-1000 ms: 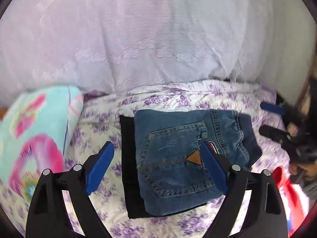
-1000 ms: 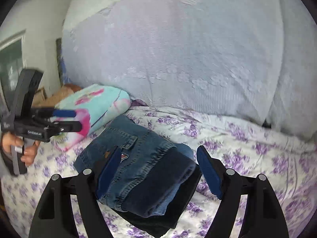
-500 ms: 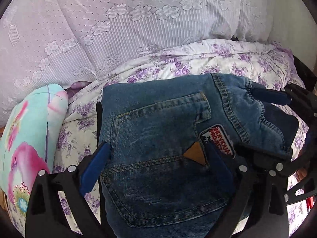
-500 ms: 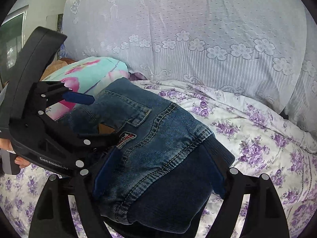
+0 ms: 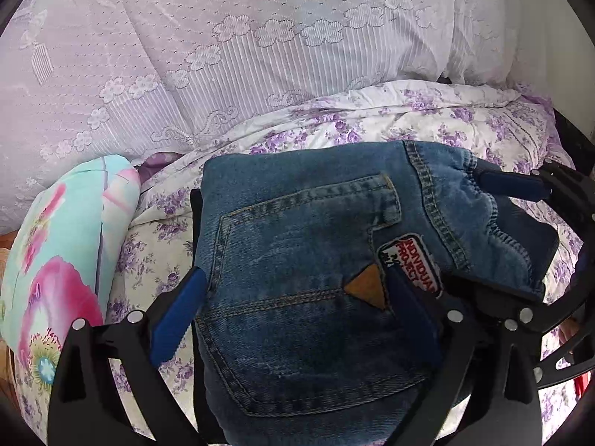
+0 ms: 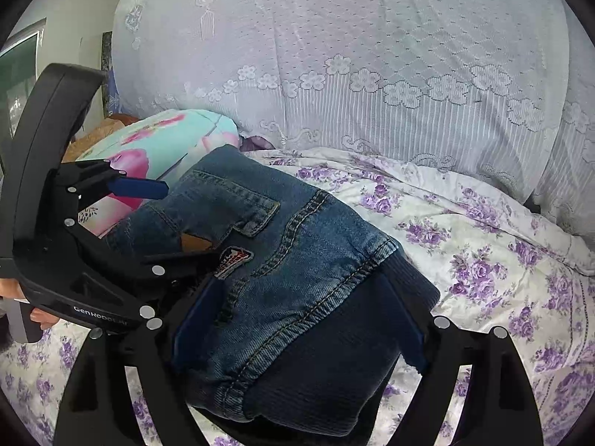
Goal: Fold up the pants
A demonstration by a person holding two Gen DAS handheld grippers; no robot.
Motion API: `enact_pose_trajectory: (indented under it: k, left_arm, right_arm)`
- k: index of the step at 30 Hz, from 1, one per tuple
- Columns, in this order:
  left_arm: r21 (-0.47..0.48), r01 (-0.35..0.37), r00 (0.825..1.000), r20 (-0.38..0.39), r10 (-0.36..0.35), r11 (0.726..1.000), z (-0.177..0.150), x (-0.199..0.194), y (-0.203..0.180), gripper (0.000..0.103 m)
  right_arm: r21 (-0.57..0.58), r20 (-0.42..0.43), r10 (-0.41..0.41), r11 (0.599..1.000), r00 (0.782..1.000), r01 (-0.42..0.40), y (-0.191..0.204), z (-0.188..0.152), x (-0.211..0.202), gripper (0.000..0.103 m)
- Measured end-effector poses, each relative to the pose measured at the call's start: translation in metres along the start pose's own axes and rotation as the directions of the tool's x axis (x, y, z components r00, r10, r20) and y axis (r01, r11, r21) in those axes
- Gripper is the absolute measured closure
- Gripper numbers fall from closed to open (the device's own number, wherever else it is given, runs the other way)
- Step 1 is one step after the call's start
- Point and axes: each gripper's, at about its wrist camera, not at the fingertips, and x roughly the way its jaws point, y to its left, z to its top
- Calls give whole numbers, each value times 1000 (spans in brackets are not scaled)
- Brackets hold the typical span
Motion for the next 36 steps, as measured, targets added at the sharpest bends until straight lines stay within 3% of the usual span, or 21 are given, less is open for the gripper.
enact_pose_trajectory:
  k: [5,8,11,16,25,36]
  left_arm:
    - [27,-35,999,8,34,999,-1,-23,-2,9]
    - [44,-80,996,41,78,996,-4,-46,-3,8]
    - [14,-92,994,65,91,996,-7,-76,-1,5]
    - [-8,-123,986,110,123,992,-16,-129,-8,5]
    - [-88,-75,988,131,86,993,-47,-208,-15,5]
    - [-132,-56,985,155,76,990,-79,-257,-14,5]
  right_arm:
    - [-36,0,-53,998,999,53,12,6,-21,7]
    - [22,9,-78,997,997,78,7,11,-41,4]
    - [89,-7,-170,981,985,170,8,14,-65,4]
    - [181,-8,-254,951,967,251,30,7,-116,4]
    - [275,40,-299,921,953,277,79,-10,-198,4]
    - [362,37,-256,904,966,226,101,-28,-236,4]
